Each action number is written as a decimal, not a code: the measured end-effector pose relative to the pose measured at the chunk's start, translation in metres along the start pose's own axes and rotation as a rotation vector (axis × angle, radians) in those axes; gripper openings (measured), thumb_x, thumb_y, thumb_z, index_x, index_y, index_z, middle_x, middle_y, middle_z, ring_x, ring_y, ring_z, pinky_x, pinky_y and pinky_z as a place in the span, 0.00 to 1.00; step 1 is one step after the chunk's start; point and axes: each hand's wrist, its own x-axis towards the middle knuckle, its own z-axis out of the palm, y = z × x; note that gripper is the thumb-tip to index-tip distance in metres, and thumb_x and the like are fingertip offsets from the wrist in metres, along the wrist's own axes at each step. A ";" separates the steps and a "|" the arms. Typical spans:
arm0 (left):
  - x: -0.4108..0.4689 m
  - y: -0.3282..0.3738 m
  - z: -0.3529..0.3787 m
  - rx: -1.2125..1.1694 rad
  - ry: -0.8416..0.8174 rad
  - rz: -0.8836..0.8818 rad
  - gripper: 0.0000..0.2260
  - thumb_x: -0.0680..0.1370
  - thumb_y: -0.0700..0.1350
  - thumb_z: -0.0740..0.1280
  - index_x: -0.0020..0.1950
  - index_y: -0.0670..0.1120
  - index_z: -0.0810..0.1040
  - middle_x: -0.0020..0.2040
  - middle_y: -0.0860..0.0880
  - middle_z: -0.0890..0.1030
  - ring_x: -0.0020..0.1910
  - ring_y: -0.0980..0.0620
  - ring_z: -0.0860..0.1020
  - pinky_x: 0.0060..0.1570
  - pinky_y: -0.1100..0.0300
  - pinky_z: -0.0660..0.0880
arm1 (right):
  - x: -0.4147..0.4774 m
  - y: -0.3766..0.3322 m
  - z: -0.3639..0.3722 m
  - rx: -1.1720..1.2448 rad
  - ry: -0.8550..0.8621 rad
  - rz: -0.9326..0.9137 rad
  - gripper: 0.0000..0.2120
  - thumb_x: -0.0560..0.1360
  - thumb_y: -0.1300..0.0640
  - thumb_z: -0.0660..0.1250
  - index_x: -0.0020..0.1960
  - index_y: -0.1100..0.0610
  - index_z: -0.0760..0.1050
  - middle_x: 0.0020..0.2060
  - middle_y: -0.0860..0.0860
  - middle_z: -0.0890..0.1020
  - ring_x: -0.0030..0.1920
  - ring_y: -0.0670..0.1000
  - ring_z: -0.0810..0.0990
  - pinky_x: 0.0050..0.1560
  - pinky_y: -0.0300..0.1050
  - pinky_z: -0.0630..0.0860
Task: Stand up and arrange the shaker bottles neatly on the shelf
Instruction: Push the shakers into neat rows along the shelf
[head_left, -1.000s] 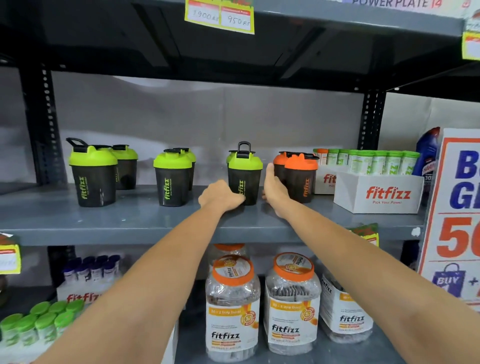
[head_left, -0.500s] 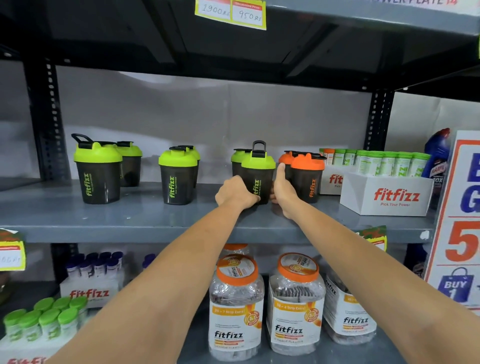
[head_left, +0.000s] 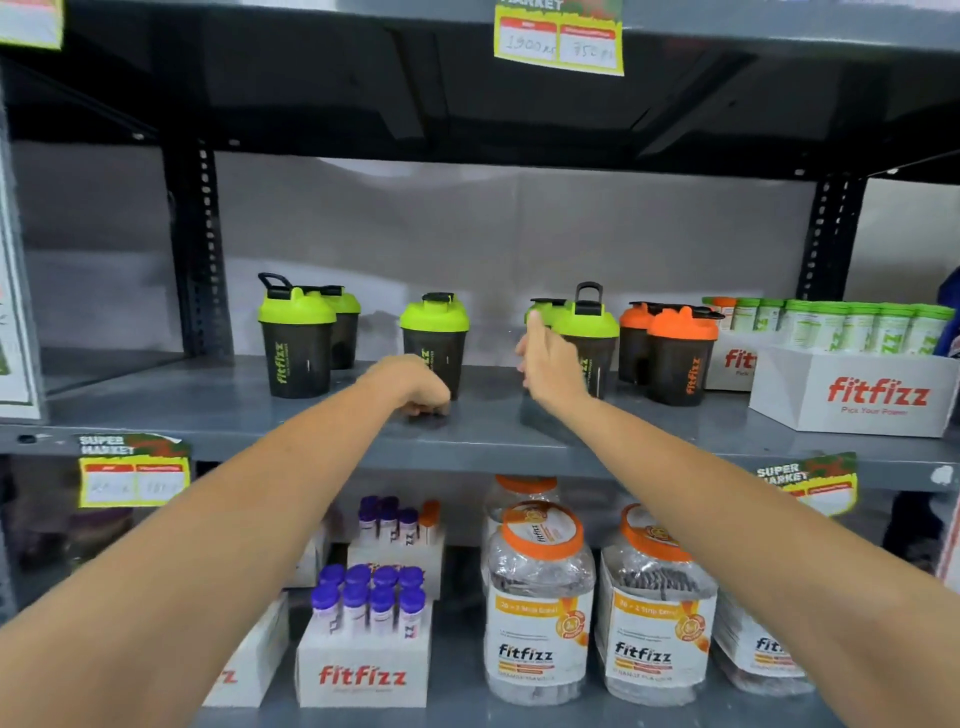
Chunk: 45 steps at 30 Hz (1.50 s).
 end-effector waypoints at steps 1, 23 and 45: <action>-0.002 -0.008 -0.005 0.012 0.016 -0.017 0.07 0.68 0.48 0.69 0.33 0.46 0.77 0.31 0.48 0.80 0.33 0.47 0.78 0.38 0.62 0.74 | 0.004 -0.009 0.017 0.093 -0.032 0.099 0.27 0.75 0.34 0.42 0.42 0.51 0.72 0.46 0.59 0.78 0.46 0.57 0.74 0.52 0.51 0.70; 0.022 -0.019 0.016 -0.190 0.327 0.076 0.23 0.71 0.57 0.73 0.60 0.48 0.75 0.59 0.46 0.79 0.58 0.44 0.77 0.46 0.55 0.70 | 0.004 -0.015 0.070 0.139 -0.171 0.431 0.33 0.78 0.37 0.45 0.74 0.56 0.67 0.73 0.58 0.69 0.71 0.58 0.67 0.70 0.53 0.63; -0.011 -0.145 -0.068 -0.013 0.231 -0.174 0.10 0.65 0.50 0.72 0.30 0.45 0.77 0.22 0.51 0.78 0.27 0.52 0.77 0.28 0.65 0.67 | -0.027 -0.040 0.065 -0.246 0.116 -0.117 0.30 0.80 0.43 0.46 0.38 0.60 0.78 0.39 0.59 0.84 0.45 0.62 0.80 0.48 0.53 0.76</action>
